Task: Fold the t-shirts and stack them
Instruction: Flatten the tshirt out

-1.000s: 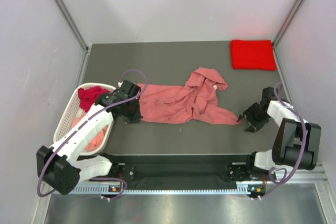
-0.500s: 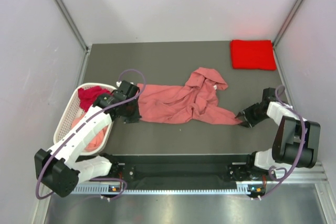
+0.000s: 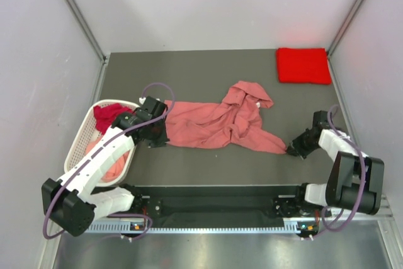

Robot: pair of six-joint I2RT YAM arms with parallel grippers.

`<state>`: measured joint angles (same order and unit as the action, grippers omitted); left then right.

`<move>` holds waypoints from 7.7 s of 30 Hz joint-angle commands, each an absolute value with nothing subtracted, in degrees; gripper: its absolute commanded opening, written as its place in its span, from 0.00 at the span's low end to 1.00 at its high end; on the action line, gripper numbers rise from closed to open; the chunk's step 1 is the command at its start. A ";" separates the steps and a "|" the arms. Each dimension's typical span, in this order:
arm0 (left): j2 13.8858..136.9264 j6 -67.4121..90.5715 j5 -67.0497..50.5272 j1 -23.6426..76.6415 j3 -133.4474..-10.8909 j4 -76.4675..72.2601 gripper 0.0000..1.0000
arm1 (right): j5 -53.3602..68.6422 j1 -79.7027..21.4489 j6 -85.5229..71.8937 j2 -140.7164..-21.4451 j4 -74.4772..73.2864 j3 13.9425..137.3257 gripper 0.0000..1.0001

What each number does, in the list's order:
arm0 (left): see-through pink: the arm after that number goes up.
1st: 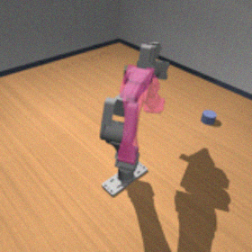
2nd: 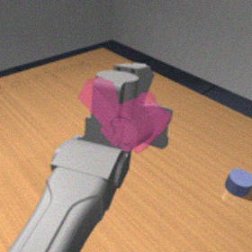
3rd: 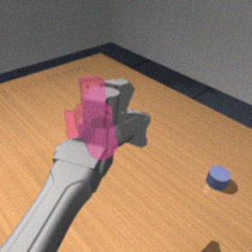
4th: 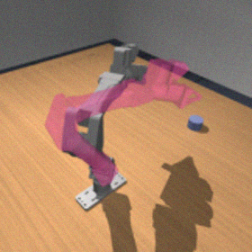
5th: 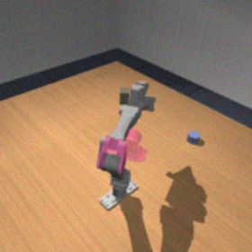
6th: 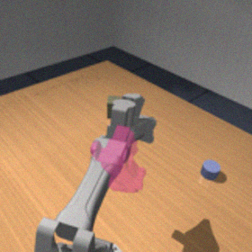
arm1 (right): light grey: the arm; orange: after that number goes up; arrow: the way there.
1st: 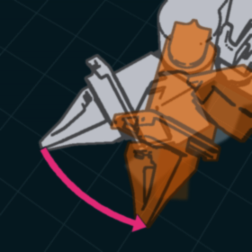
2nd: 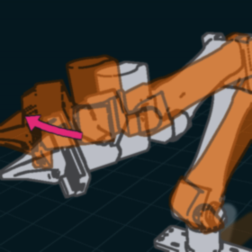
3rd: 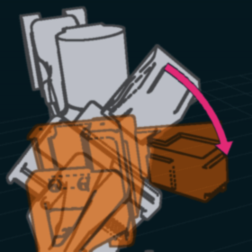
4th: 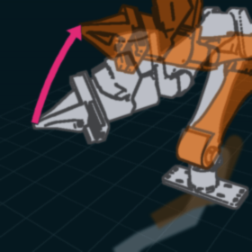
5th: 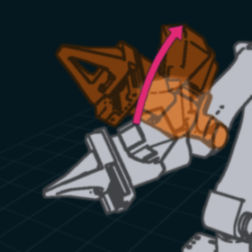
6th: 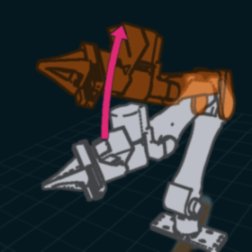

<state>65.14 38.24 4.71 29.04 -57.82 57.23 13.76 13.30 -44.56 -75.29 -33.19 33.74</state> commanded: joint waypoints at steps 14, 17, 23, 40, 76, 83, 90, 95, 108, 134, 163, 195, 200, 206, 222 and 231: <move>69.17 38.32 4.05 29.09 -60.91 53.79 0.00 | 10.99 -26.46 -36.84 -77.17 -41.30 46.39 0.45; 68.47 39.02 3.60 29.09 -59.94 53.96 0.00 | 8.44 -25.67 -35.25 -77.08 -44.64 49.04 0.52; 67.50 39.73 3.78 29.09 -59.59 54.49 0.00 | 7.64 -19.26 -33.66 -75.15 -45.62 43.51 0.49; 70.75 38.41 3.34 29.09 -62.40 54.75 0.00 | 11.77 -2.46 -32.26 -73.30 -40.26 34.28 0.43; 114.95 41.57 1.84 22.24 -89.65 47.02 0.43 | 8.70 -2.55 -28.83 -71.28 -45.09 39.99 0.00; 115.31 42.54 5.98 22.24 -88.52 48.35 0.41 | 8.88 -2.46 -28.56 -71.72 -45.00 40.08 0.00; 116.89 41.57 3.96 22.24 -87.63 46.14 0.24 | 9.41 -2.46 -28.30 -71.72 -44.82 40.16 0.00; 117.42 40.61 3.25 22.24 -87.63 45.18 0.25 | 9.23 -2.55 -28.48 -70.93 -45.18 39.90 0.00; 113.74 38.85 5.70 22.24 -88.06 46.23 0.00 | 9.40 -2.55 -29.79 -68.64 -45.70 39.81 0.00; 60.65 47.63 2.91 22.24 -49.96 53.27 0.00 | 3.52 -2.63 -24.44 -67.76 -48.95 45.62 0.00; 64.95 52.12 0.26 22.24 -34.80 45.70 0.54 | 5.54 -3.16 -23.73 -67.41 -48.16 44.65 0.00; 64.16 59.94 -6.05 22.24 -32.80 45.09 0.49 | 8.00 -3.08 -23.20 -68.38 -47.02 44.39 0.00; 64.51 62.84 -7.56 22.24 -29.62 43.86 0.46 | 8.26 -3.16 -23.03 -68.64 -46.76 44.56 0.00; 65.12 64.07 -4.84 22.24 -29.27 44.29 0.44 | 8.61 -3.16 -22.85 -68.73 -47.02 44.47 0.00; 66.79 63.28 0.35 22.24 -30.58 41.93 0.19 | 8.61 -3.08 -22.85 -68.38 -46.93 44.12 0.00; 64.95 57.49 3.95 22.24 -42.34 49.28 0.00 | 4.32 -1.68 -23.82 -68.90 -50.01 51.14 0.00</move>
